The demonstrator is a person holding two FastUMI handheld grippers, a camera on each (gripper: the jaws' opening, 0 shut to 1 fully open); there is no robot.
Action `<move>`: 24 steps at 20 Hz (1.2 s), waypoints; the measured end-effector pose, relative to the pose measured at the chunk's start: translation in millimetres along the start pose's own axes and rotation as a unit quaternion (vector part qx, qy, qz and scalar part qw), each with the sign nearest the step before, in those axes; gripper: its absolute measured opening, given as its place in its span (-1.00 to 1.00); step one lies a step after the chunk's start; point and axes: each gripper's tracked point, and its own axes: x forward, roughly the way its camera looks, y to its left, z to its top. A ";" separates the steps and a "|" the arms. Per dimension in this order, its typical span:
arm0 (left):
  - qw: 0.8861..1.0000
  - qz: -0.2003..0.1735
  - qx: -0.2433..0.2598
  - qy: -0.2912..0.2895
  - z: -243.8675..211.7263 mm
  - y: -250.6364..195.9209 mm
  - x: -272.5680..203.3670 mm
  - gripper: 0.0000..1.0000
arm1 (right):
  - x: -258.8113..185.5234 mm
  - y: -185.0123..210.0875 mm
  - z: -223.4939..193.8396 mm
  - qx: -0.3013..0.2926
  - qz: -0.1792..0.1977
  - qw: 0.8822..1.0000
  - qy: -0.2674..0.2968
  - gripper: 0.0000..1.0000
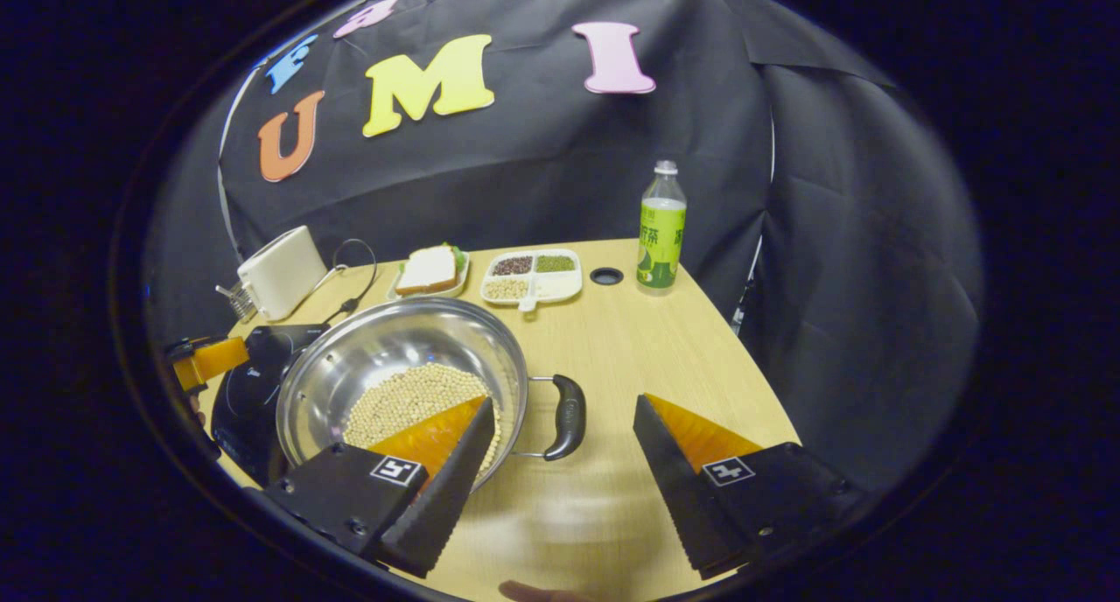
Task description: First push the handle of the pot to place it horizontally, then grasp the pot with both hands and set it on the induction cooktop.
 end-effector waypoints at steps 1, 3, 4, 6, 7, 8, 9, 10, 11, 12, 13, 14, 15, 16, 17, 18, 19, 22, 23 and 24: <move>1.000 -0.001 0.006 0.012 -6.3 -2.2 6.7 0.90 | 5.9 0.5 -3.2 0.003 0.002 1.000 0.007 1.00; 0.999 -0.002 0.021 0.035 -12.7 -5.5 19.3 0.91 | 19.2 4.9 -8.1 0.007 0.010 1.000 0.023 1.00; 0.999 -0.003 0.023 0.043 -14.7 -7.9 24.3 0.91 | 24.1 6.1 -9.5 0.004 0.011 1.000 0.027 1.00; 0.998 -0.014 0.015 0.059 -19.0 -16.1 32.9 0.90 | 32.4 7.5 -11.1 0.000 0.011 0.999 0.034 1.00; 0.998 -0.018 0.011 0.067 -21.1 -17.7 36.0 0.91 | 35.4 8.4 -11.1 -0.003 0.013 0.999 0.034 0.97; 0.997 -0.019 0.011 0.074 -22.3 -17.7 38.7 0.91 | 36.8 10.0 -10.2 -0.005 0.017 0.999 0.034 1.00; 0.997 -0.019 0.013 0.079 -23.7 -16.6 40.6 0.90 | 38.8 10.2 -10.7 -0.005 0.018 0.999 0.034 0.95; 0.996 -0.020 0.016 0.086 -26.7 -17.5 42.9 0.91 | 41.2 11.1 -10.2 -0.004 0.020 0.999 0.033 0.92; 0.995 -0.020 0.016 0.092 -28.4 -18.6 45.0 0.91 | 43.7 11.7 -12.8 -0.002 0.022 0.999 0.036 0.92; 0.995 -0.023 0.016 0.097 -29.0 -20.4 47.4 0.90 | 45.6 10.7 -15.4 0.005 0.020 0.999 0.040 0.79; 0.994 -0.023 0.014 0.105 -31.6 -22.1 48.1 0.89 | 48.8 10.8 -18.2 0.010 0.020 0.999 0.044 0.90; 0.993 -0.031 0.013 0.110 -33.5 -28.3 49.2 0.88 | 50.4 11.2 -21.5 0.013 0.022 0.998 0.049 0.89; 0.994 -0.026 0.023 0.108 -32.3 -28.6 52.8 0.65 | 52.7 13.0 -23.6 0.017 0.027 0.998 0.052 0.75; 0.993 -0.019 0.033 0.109 -32.0 -26.9 53.7 0.63 | 53.1 15.4 -23.6 0.017 0.034 0.998 0.054 0.70; 0.993 -0.015 0.040 0.111 -34.2 -26.1 57.4 0.67 | 53.8 16.3 -23.5 0.017 0.036 0.998 0.053 0.67; 0.993 -0.006 0.043 0.110 -33.0 -24.9 59.3 0.66 | 54.5 16.3 -22.1 0.013 0.036 0.998 0.052 0.63; 0.993 -0.003 0.043 0.109 -32.7 -24.5 63.6 0.67 | 57.9 15.6 -20.0 0.013 0.034 0.998 0.050 0.58; 0.993 -0.002 0.041 0.107 -29.1 -21.9 69.3 0.54 | 63.8 15.4 -20.5 0.014 0.029 0.998 0.055 0.43; 0.993 0.003 0.045 0.104 -28.1 -20.6 70.3 0.54 | 66.0 15.0 -19.7 0.015 0.026 0.998 0.055 0.48; 0.994 0.013 0.046 0.103 -26.3 -18.2 66.5 0.54 | 67.2 13.8 -18.8 0.015 0.022 0.998 0.054 0.43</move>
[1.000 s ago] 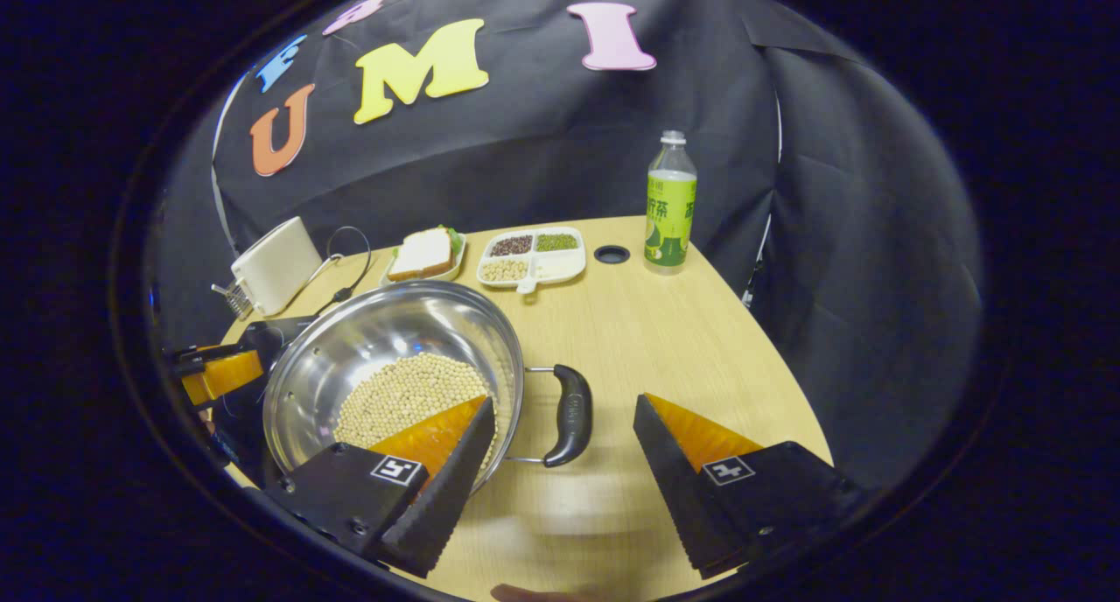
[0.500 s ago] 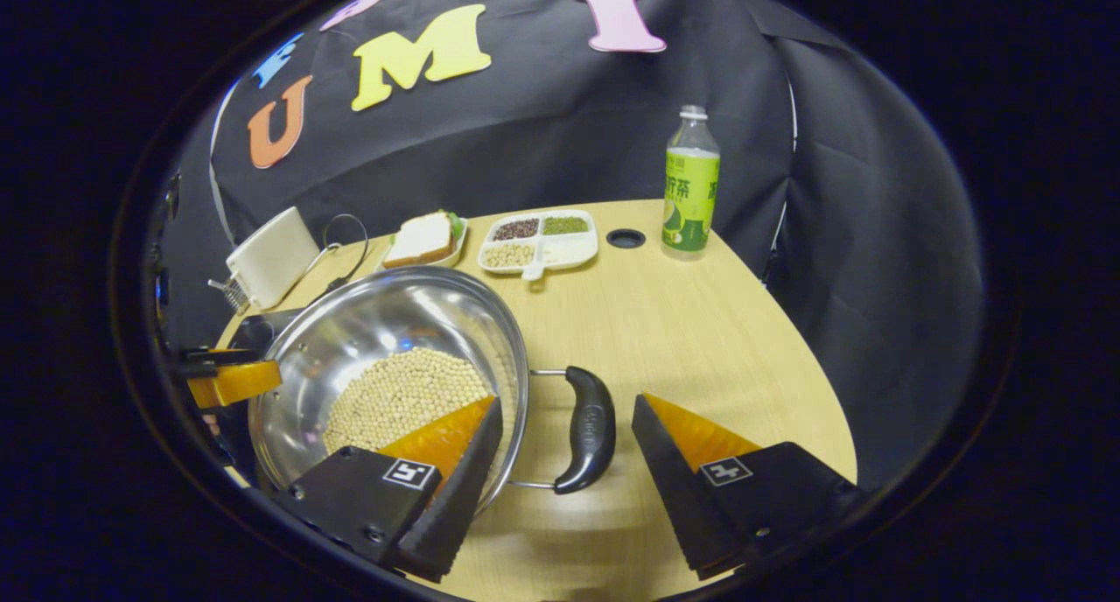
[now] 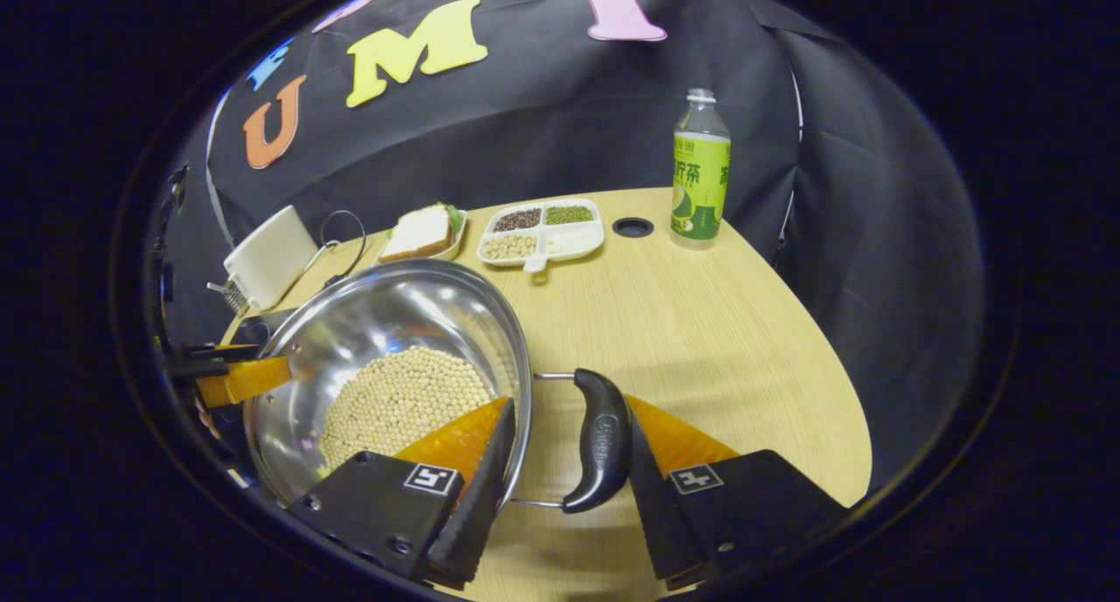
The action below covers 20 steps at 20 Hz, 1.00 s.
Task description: First push the handle of the pot to place it horizontally, then grasp the pot with both hands and set it on the induction cooktop.
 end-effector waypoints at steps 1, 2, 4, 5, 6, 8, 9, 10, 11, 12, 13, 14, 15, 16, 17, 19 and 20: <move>1.000 0.003 -0.008 -0.005 0.6 0.1 2.9 0.34 | 1.1 -0.7 -0.2 0.002 -0.003 1.000 -0.001 0.42; 1.000 0.002 -0.005 -0.004 -1.9 -0.9 4.9 0.28 | -0.5 0.1 0.2 -0.001 -0.004 1.000 0.001 0.42; 1.000 0.004 -0.008 -0.010 -2.1 -0.2 3.8 0.04 | -0.7 -0.5 0.8 0.004 -0.005 1.000 -0.003 0.40; 1.000 0.002 -0.008 -0.013 -3.1 -1.7 3.8 0.22 | -2.5 -1.2 -0.7 0.010 -0.009 1.000 -0.002 0.35; 1.000 0.001 -0.009 -0.014 -6.9 -2.4 6.2 0.02 | -4.1 -1.8 -2.4 0.011 -0.011 1.000 0.001 0.34; 1.000 0.002 -0.007 -0.012 -8.9 -4.2 -5.3 0.17 | -11.4 -1.9 -6.6 0.017 -0.013 1.000 0.004 0.32; 1.000 0.001 -0.004 -0.013 -10.6 -5.8 -8.3 0.17 | -15.7 -2.8 -9.8 0.021 -0.014 1.000 0.007 0.29; 1.000 -0.001 -0.002 -0.016 -12.0 -7.7 -12.5 0.17 | -20.8 -4.4 -10.8 0.025 -0.016 1.000 0.007 0.31; 1.000 -0.004 0.000 -0.022 -11.2 -10.7 -16.0 0.18 | -26.6 -5.5 -11.7 0.029 -0.017 0.999 0.005 0.29; 1.000 -0.006 0.002 -0.028 -9.7 -12.6 -23.1 0.17 | -34.1 -6.2 -11.0 0.032 -0.018 0.999 0.002 0.29; 0.999 -0.008 0.007 -0.036 -6.7 -14.8 -27.2 0.17 | -41.0 -7.3 -10.0 0.032 -0.019 0.999 -0.003 0.29; 0.999 -0.010 0.008 -0.043 -4.1 -15.9 -33.0 0.17 | -48.9 -8.0 -8.1 0.033 -0.021 0.999 -0.007 0.31; 0.999 -0.012 0.008 -0.049 -2.7 -16.4 -39.7 0.17 | -56.9 -7.3 -6.4 0.033 -0.023 0.999 -0.011 0.29; 0.998 -0.014 0.006 -0.054 -0.7 -16.9 -45.3 0.17 | -65.4 -6.1 -4.1 0.031 -0.025 0.999 -0.015 0.29; 0.998 -0.016 0.000 -0.059 -0.1 -16.1 -52.2 0.17 | -73.3 -4.5 -1.6 0.030 -0.027 0.999 -0.020 0.32; 0.998 -0.019 -0.011 -0.066 0.1 -11.1 -64.0 0.17 | -88.2 2.7 3.9 0.024 -0.030 0.999 -0.029 0.29; 0.997 -0.018 -0.015 -0.070 -0.4 -7.8 -70.9 0.17 | -95.4 7.8 5.7 0.018 -0.030 0.999 -0.035 0.29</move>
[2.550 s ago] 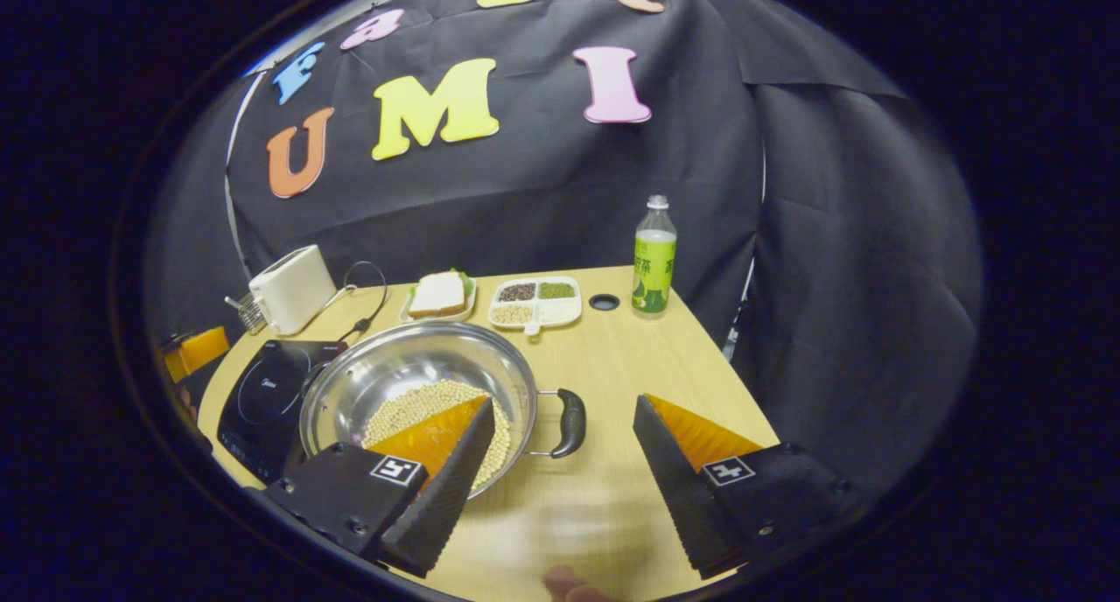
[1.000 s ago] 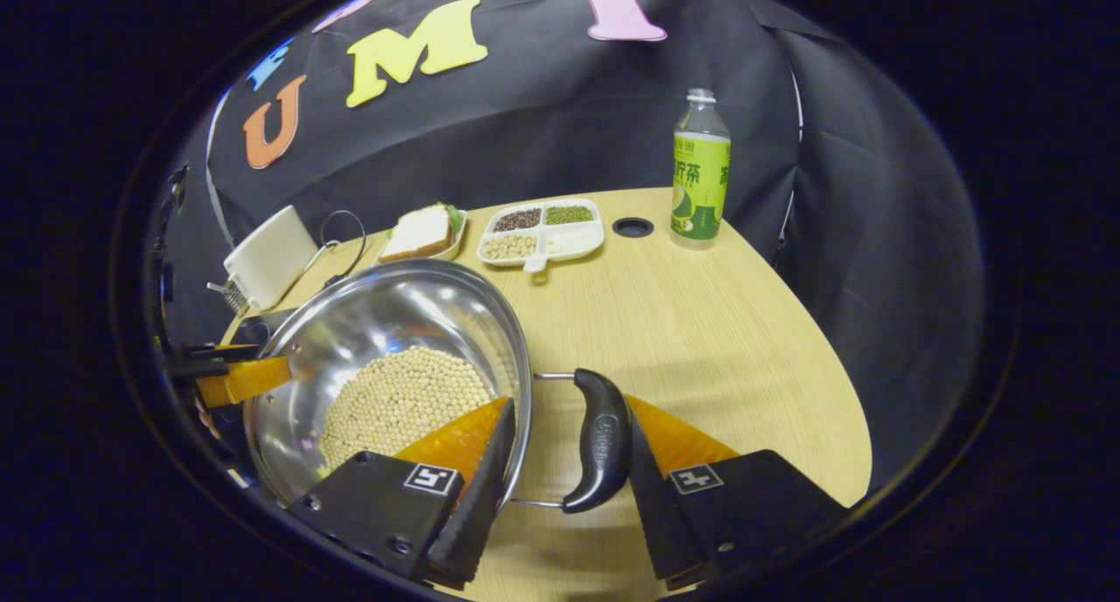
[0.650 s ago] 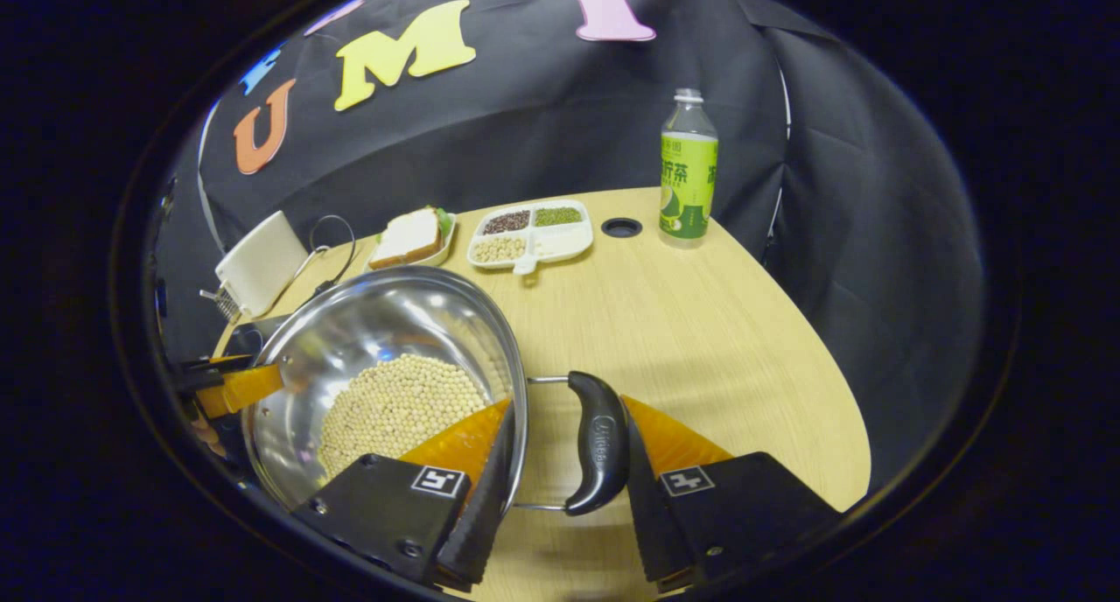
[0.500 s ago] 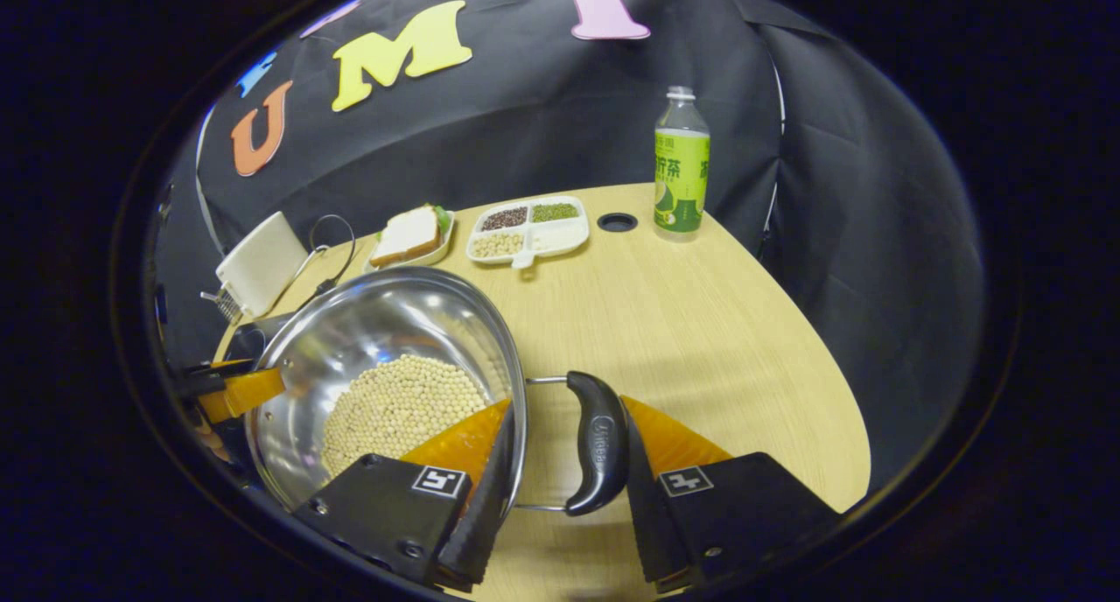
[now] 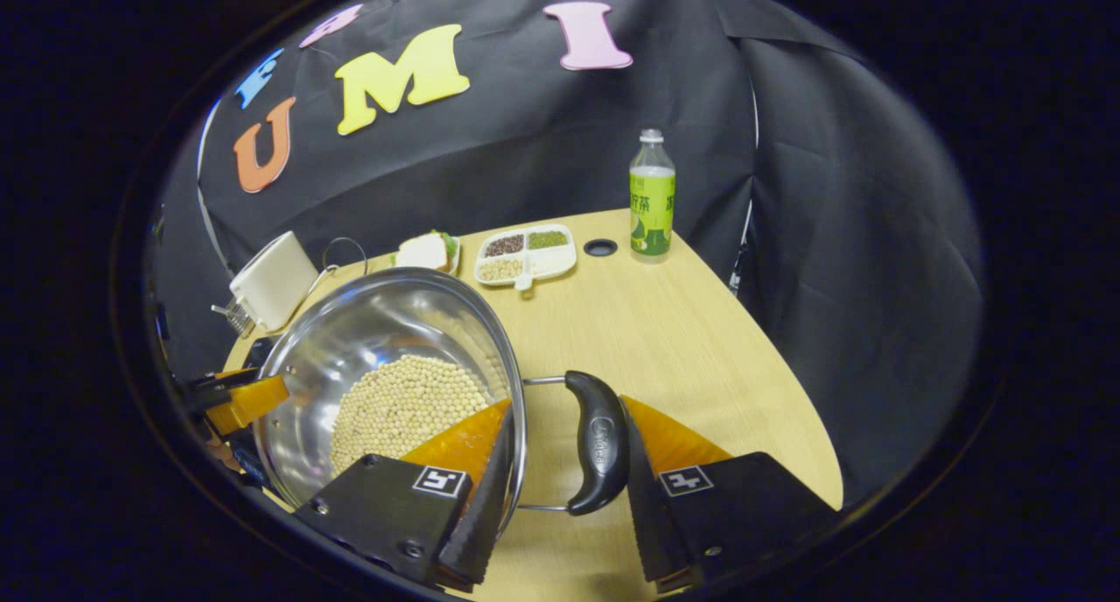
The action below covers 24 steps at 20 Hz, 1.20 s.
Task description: First push the handle of the pot to place it horizontally, then grasp the pot with both hands and set it on the induction cooktop.
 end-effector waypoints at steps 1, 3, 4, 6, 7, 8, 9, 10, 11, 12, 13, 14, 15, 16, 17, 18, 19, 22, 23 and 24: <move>1.000 0.002 -0.002 -0.006 0.8 4.4 -6.6 0.17 | -5.5 5.7 1.2 -0.008 0.001 1.000 -0.004 0.29; 1.000 0.008 -0.008 -0.011 2.1 14.5 -19.2 0.17 | -16.0 19.9 1.7 -0.020 0.004 1.000 -0.009 0.29; 1.000 0.011 -0.011 -0.014 4.2 20.0 -23.9 0.17 | -20.4 28.7 2.8 -0.025 0.007 1.000 -0.012 0.29; 0.999 0.021 -0.017 -0.024 3.8 40.4 -41.2 0.17 | -27.2 50.0 5.0 -0.032 0.016 0.999 -0.017 0.31; 0.999 0.027 -0.019 -0.028 3.0 51.8 -47.5 0.17 | -29.6 60.6 5.8 -0.035 0.022 0.999 -0.019 0.32; 0.999 0.034 -0.023 -0.032 4.1 63.3 -54.5 0.17 | -32.6 73.5 7.3 -0.041 0.027 0.999 -0.020 0.29; 0.998 0.040 -0.024 -0.037 5.3 73.3 -60.1 0.17 | -34.9 86.3 8.6 -0.045 0.034 0.998 -0.023 0.29; 0.998 0.047 -0.026 -0.041 6.2 84.9 -67.0 0.17 | -37.2 100.5 11.0 -0.049 0.041 0.998 -0.025 0.31; 0.997 0.055 -0.028 -0.045 7.8 97.5 -74.6 0.16 | -37.1 113.9 13.0 -0.052 0.049 0.997 -0.027 0.31; 0.996 0.065 -0.029 -0.051 10.8 110.2 -81.3 0.17 | -37.4 129.1 14.1 -0.054 0.057 0.997 -0.027 0.29; 0.995 0.076 -0.030 -0.056 13.3 124.7 -87.7 0.16 | -37.4 143.7 15.3 -0.056 0.065 0.996 -0.026 0.32; 0.994 0.086 -0.032 -0.060 14.6 137.6 -93.5 0.16 | -37.9 158.3 17.1 -0.059 0.072 0.995 -0.026 0.33; 0.993 0.095 -0.034 -0.065 16.7 150.3 -98.5 0.16 | -37.1 172.6 18.2 -0.062 0.080 0.995 -0.026 0.32; 0.991 0.105 -0.038 -0.068 18.0 162.7 -102.9 0.17 | -35.8 187.0 20.1 -0.066 0.088 0.994 -0.025 0.32; 0.990 0.113 -0.042 -0.072 19.7 174.0 -106.9 0.17 | -34.2 200.0 21.5 -0.068 0.096 0.993 -0.023 0.31; 0.989 0.122 -0.044 -0.075 21.8 185.5 -111.1 0.16 | -32.4 213.1 22.0 -0.070 0.103 0.992 -0.022 0.31; 0.987 0.130 -0.046 -0.079 24.2 196.3 -114.0 0.16 | -30.0 224.9 22.2 -0.073 0.108 0.991 -0.019 0.32; 0.982 0.155 -0.054 -0.095 34.8 225.0 -115.6 0.17 | -21.7 253.8 26.7 -0.072 0.118 0.990 -0.010 0.32; 0.981 0.157 -0.060 -0.095 37.1 230.2 -112.2 0.16 | -18.2 261.0 29.3 -0.074 0.117 0.990 -0.010 0.29; 0.981 0.156 -0.068 -0.092 37.9 234.8 -106.8 0.16 | -13.5 266.5 31.9 -0.077 0.115 0.990 -0.011 0.32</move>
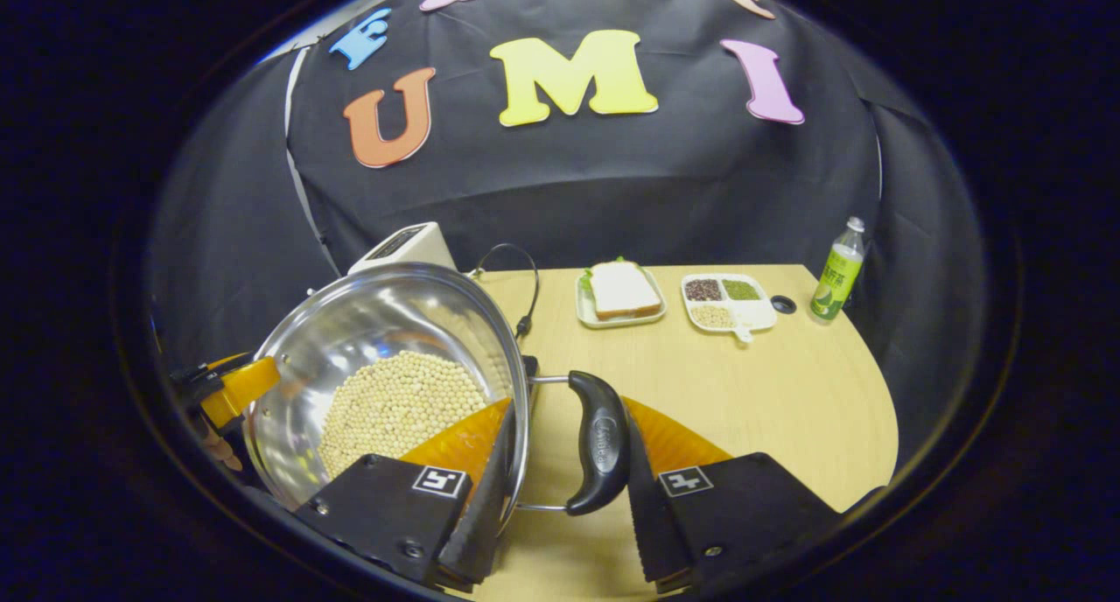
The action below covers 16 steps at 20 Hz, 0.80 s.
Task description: First push the handle of the pot to place it horizontally, then grasp the pot with both hands and set it on the induction cooktop.
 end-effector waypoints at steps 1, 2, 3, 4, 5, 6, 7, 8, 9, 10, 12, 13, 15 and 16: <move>1.000 0.000 -0.007 0.004 -2.2 4.7 6.4 0.16 | 5.7 4.0 1.0 -0.002 -0.001 1.000 0.001 0.29; 1.000 0.002 -0.010 0.008 -3.3 9.3 13.3 0.17 | 12.4 7.3 1.1 -0.002 -0.002 1.000 0.004 0.29; 1.000 0.004 -0.014 0.011 -3.9 13.1 17.5 0.17 | 19.0 11.0 -0.2 -0.001 0.000 1.000 0.008 0.29; 1.000 0.007 -0.015 0.012 -4.5 16.8 22.9 0.16 | 26.5 14.0 -1.8 0.002 0.001 1.000 0.014 0.31; 1.000 0.011 -0.015 0.015 -5.3 20.7 27.8 0.17 | 34.1 16.7 -3.6 0.004 0.004 1.000 0.020 0.32; 1.000 0.015 -0.015 0.016 -6.1 24.3 32.6 0.17 | 40.7 20.4 -5.6 0.006 0.006 1.000 0.026 0.32; 1.000 0.018 -0.015 0.017 -7.2 27.5 36.4 0.17 | 46.3 23.2 -7.8 0.005 0.009 1.000 0.030 0.32; 0.999 0.020 -0.018 0.020 -8.2 30.7 40.5 0.17 | 52.3 26.2 -8.0 0.003 0.011 0.999 0.031 0.29; 0.999 0.020 -0.021 0.023 -10.9 33.8 44.5 0.16 | 57.9 28.5 -8.6 0.000 0.013 0.999 0.032 0.32; 0.999 0.021 -0.023 0.026 -14.3 36.9 48.7 0.17 | 63.1 30.8 -9.5 0.001 0.014 0.999 0.033 0.32; 0.999 0.022 -0.027 0.037 -23.4 42.5 56.0 0.17 | 74.4 36.0 -13.6 -0.005 0.014 0.999 0.038 0.29; 0.998 0.022 -0.029 0.044 -28.0 45.0 60.6 0.16 | 79.2 37.5 -17.7 -0.007 0.012 0.999 0.041 0.29; 0.998 0.016 -0.030 0.052 -35.9 47.8 71.5 0.17 | 88.5 39.4 -25.4 -0.009 0.009 0.999 0.048 0.29; 0.997 0.011 -0.037 0.061 -42.7 47.9 75.0 0.17 | 93.5 39.0 -28.9 -0.011 0.007 0.999 0.050 0.29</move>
